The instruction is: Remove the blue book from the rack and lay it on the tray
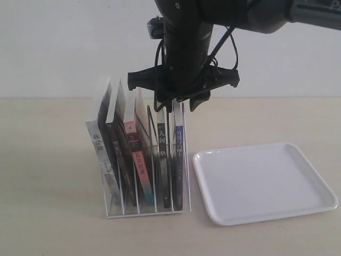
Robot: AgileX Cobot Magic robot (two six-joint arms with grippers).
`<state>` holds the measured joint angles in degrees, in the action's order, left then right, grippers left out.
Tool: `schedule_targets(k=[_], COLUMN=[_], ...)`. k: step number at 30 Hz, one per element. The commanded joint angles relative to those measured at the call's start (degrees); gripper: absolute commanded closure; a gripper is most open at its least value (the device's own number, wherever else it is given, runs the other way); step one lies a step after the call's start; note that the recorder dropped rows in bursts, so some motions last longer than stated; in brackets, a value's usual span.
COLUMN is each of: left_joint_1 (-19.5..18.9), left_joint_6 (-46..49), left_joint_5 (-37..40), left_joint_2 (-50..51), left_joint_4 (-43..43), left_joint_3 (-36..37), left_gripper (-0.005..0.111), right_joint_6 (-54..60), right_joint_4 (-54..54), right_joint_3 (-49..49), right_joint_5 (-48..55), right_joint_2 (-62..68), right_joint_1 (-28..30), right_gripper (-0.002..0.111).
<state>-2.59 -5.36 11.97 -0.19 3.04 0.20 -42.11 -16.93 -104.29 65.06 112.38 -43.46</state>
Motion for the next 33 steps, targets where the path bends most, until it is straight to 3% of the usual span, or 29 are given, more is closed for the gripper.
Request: schedule_targets(k=[1,16,18,21,22,33], left_joint_1=[-0.2,-0.2,-0.2,-0.2,-0.2,-0.2], left_joint_6=[-0.6,-0.6,-0.6,-0.6,-0.6,-0.6], left_joint_5=[-0.5,-0.5,-0.5,-0.5,-0.5,-0.5], left_joint_2=[0.2,0.2,0.2,0.2,0.2,0.2], left_joint_4=[0.6,0.6,0.6,0.6,0.6,0.6], left_joint_3=[-0.2,-0.2,-0.2,-0.2,-0.2,-0.2], left_gripper=[0.103,0.103,0.103,0.103,0.103,0.103], right_joint_6=[0.2,2.1,2.1,2.2,2.2,2.2], right_joint_4=[-0.3,-0.5,-0.5,-0.5,-0.5,-1.2], right_joint_3=[-0.3,-0.3,-0.3,-0.3,-0.3,-0.3], right_joint_5=[-0.3,0.7,0.7,0.8,0.6,0.0], right_joint_2=[-0.8,-2.0,-1.7,-1.7,-1.7,-2.9], right_joint_1=[0.0,0.0,0.0,0.0,0.0,0.0], right_gripper=[0.066,0.067,0.075,0.105,0.109,0.108])
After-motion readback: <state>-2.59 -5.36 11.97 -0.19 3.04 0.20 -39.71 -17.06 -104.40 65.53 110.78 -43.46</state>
